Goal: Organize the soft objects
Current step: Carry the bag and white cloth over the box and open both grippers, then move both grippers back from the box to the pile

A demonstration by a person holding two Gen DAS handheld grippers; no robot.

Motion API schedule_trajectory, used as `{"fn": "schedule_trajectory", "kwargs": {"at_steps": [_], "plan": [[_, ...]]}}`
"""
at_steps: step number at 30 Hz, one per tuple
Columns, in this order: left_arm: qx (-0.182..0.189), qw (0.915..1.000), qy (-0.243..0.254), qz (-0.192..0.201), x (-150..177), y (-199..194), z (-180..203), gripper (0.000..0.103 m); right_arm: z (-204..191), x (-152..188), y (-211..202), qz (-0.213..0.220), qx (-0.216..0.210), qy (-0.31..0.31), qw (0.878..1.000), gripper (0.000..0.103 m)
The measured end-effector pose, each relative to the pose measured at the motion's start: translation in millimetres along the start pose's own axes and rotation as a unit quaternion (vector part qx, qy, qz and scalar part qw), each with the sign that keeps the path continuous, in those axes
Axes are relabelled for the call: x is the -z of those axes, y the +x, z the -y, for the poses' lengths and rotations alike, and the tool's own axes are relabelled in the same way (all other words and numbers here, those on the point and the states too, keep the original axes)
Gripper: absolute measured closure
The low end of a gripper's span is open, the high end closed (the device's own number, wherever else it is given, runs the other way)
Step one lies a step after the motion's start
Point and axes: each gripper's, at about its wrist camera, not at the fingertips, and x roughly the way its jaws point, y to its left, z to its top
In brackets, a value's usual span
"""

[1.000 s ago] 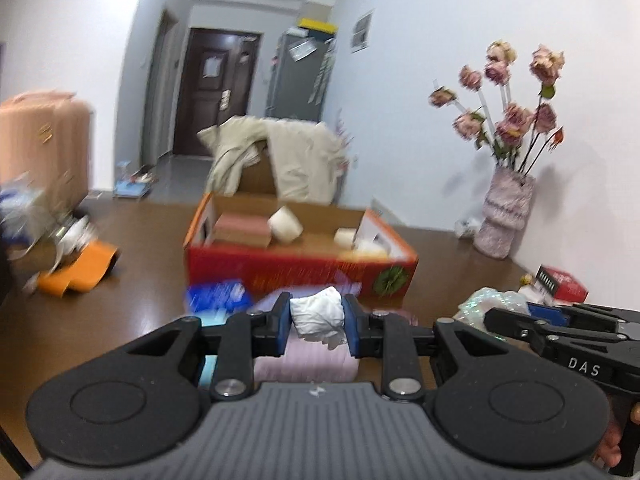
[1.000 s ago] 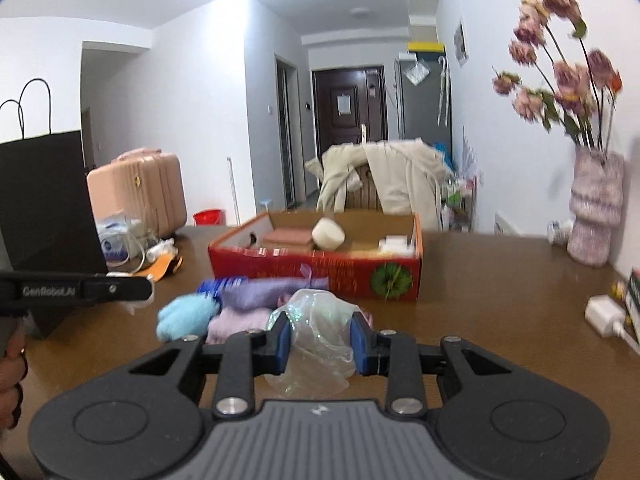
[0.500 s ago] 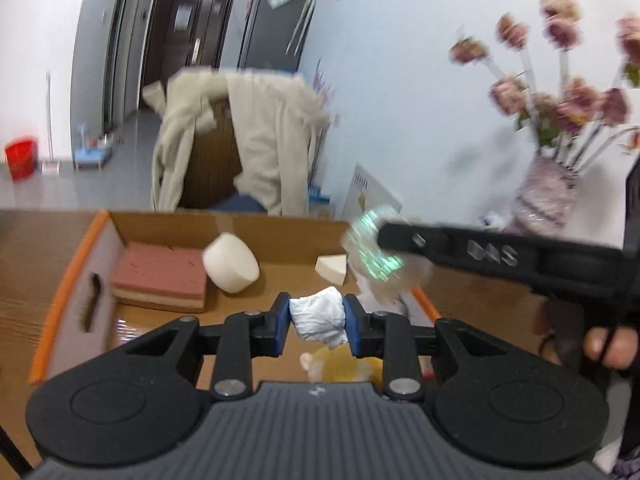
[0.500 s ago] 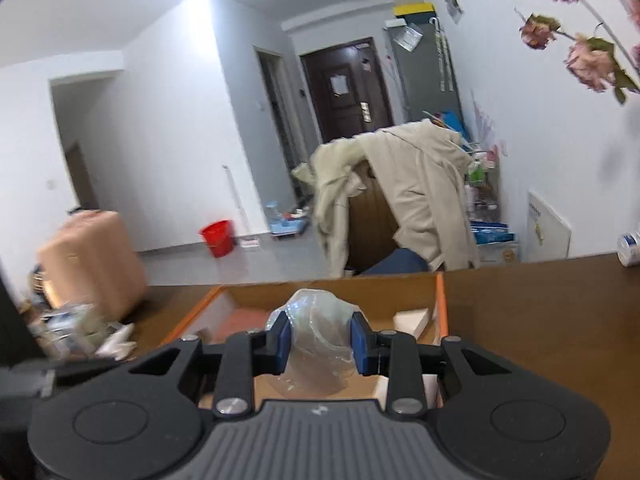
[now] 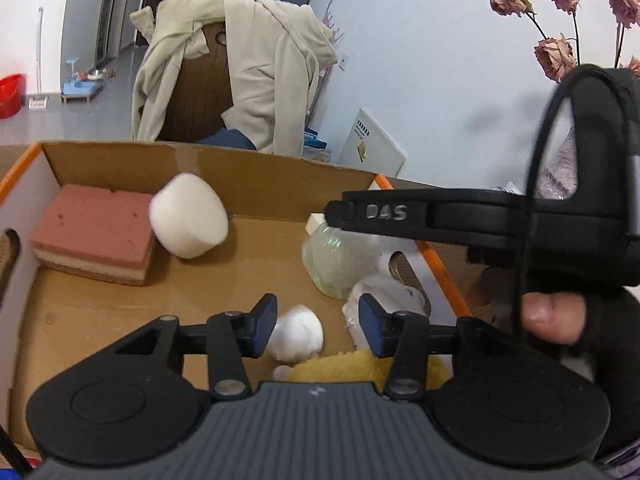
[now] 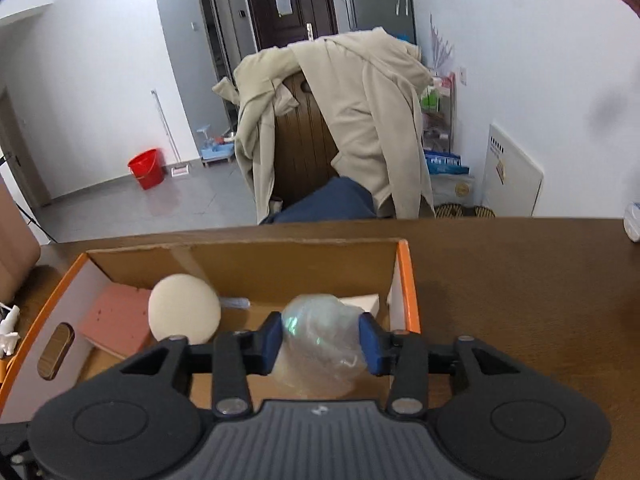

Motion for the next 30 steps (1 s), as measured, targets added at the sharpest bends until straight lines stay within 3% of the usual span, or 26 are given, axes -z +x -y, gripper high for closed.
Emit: {"fn": "schedule_trajectory", "kwargs": {"at_steps": [2, 7, 14, 17, 24, 30], "plan": [[-0.004, 1.0, 0.001, 0.008, -5, -11, 0, 0.056, -3, 0, -10, 0.015, 0.004, -0.008, 1.0, 0.05], [-0.018, 0.9984, 0.012, 0.052, -19, -61, -2, 0.048, -12, -10, -50, 0.045, -0.007, -0.02, 0.999, 0.05], [-0.092, 0.9864, 0.054, 0.125, -24, -156, -12, 0.034, -16, -14, -141, 0.097, -0.003, -0.05, 0.994, 0.041], [-0.113, 0.9813, 0.057, 0.145, -18, -193, -14, 0.034, -16, -9, -178, 0.112, 0.003, -0.061, 0.992, 0.038], [-0.138, 0.9711, 0.08, 0.178, 27, -253, -2, 0.026, -23, 25, -246, 0.134, -0.004, -0.077, 0.988, 0.03], [-0.139, 0.965, 0.099, 0.2, 114, -296, 10, 0.019, -33, 104, -297, 0.155, -0.026, -0.097, 0.983, 0.024]]}}
